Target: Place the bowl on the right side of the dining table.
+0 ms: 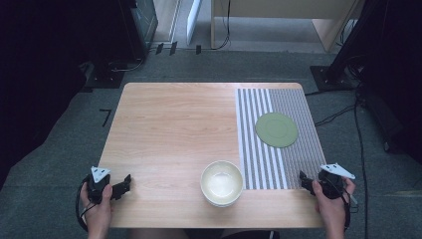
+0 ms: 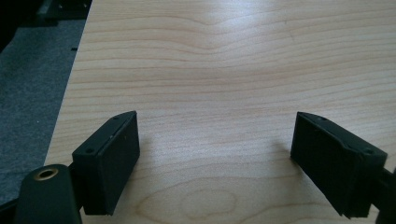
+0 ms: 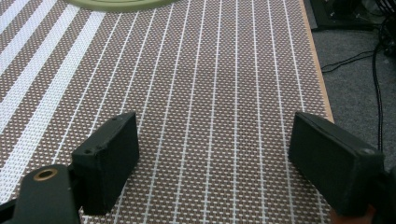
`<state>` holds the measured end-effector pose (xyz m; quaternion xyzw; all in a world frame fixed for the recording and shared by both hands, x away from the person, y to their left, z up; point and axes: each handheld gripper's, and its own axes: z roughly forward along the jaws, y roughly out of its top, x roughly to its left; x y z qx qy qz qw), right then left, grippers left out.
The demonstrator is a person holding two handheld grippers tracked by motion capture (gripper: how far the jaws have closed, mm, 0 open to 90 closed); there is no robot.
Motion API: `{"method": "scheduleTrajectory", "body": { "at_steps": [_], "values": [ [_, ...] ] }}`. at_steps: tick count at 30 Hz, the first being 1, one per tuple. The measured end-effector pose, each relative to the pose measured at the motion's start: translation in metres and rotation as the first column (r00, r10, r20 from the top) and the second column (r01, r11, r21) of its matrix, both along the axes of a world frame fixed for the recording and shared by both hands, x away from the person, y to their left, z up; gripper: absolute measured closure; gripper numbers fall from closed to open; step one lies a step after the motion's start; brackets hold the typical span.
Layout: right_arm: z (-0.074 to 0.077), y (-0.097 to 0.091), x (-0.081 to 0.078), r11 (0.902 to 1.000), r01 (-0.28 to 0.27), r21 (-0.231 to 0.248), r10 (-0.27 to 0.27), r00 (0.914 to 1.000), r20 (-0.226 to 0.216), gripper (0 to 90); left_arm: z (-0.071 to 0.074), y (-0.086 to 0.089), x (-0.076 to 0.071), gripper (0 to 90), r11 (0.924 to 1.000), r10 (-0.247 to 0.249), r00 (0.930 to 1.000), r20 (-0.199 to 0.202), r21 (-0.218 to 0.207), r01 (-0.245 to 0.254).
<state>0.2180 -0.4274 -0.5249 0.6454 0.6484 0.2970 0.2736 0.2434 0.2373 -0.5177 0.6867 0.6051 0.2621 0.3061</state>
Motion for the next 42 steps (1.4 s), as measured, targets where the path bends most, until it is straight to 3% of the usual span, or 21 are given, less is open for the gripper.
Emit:
{"method": "scheduleTrajectory", "body": {
  "at_steps": [5, 7, 8, 9, 14, 18, 19, 26, 29, 35, 42],
  "values": [
    [0.000, 0.000, 0.000, 1.0000, 0.000, 0.000, 0.000, 1.0000, 0.000, 16.0, 0.001, 0.000, 0.001, 15.4, 1.0000, -0.006, 0.9999, -0.010, 0.004, 0.006],
    [0.000, -0.002, -0.001, 0.9997, 0.000, 0.023, 0.000, 1.0000, 0.006, 16.0, 0.002, 0.005, 0.001, 15.4, 0.9991, -0.006, 0.9999, -0.011, -0.041, 0.006],
    [0.001, -0.003, -0.001, 0.9995, 0.010, 0.031, -0.010, 0.9999, 0.009, 16.1, 0.002, 0.005, 0.001, 15.4, 0.9991, -0.006, 0.9999, -0.011, -0.041, 0.006],
    [0.001, -0.004, -0.002, 0.9992, 0.021, 0.034, -0.021, 0.9997, 0.011, 16.1, 0.003, 0.009, 0.001, 15.4, 0.9972, 0.007, 1.0000, -0.004, -0.075, -0.007],
    [0.004, -0.006, -0.004, 0.9969, 0.047, 0.063, -0.049, 0.9982, 0.033, 16.2, 0.008, 0.011, -0.002, 15.4, 0.9949, 0.043, 0.9978, 0.050, -0.093, -0.038],
    [0.017, -0.005, -0.005, 0.9955, 0.063, 0.071, -0.067, 0.9965, 0.051, 16.2, 0.012, 0.007, -0.001, 15.4, 0.9937, 0.045, 0.9963, 0.073, -0.105, -0.037],
    [0.024, -0.004, -0.005, 0.9927, 0.069, 0.099, -0.075, 0.9950, 0.066, 16.2, 0.015, 0.003, -0.002, 15.4, 0.9942, 0.034, 0.9951, 0.093, -0.105, -0.025],
    [0.045, -0.002, -0.009, 0.9831, 0.075, 0.167, -0.097, 0.9872, 0.126, 16.3, 0.027, -0.008, -0.004, 15.4, 0.9931, 0.014, 0.9912, 0.131, -0.118, 0.002],
    [0.057, 0.005, -0.012, 0.9828, 0.046, 0.179, -0.077, 0.9826, 0.169, 16.2, 0.032, -0.017, -0.006, 15.4, 0.9947, 0.007, 0.9887, 0.150, -0.102, 0.009],
    [0.069, 0.017, -0.011, 0.9842, 0.009, 0.177, -0.042, 0.9817, 0.186, 16.0, 0.038, -0.027, -0.008, 15.4, 0.9932, -0.021, 0.9873, 0.157, -0.110, 0.039],
    [0.082, 0.034, -0.011, 0.9726, -0.042, 0.229, -0.007, 0.9780, 0.208, 16.0, 0.044, -0.035, -0.009, 15.4, 0.9909, -0.049, 0.9851, 0.165, -0.116, 0.068]
  ]
}}
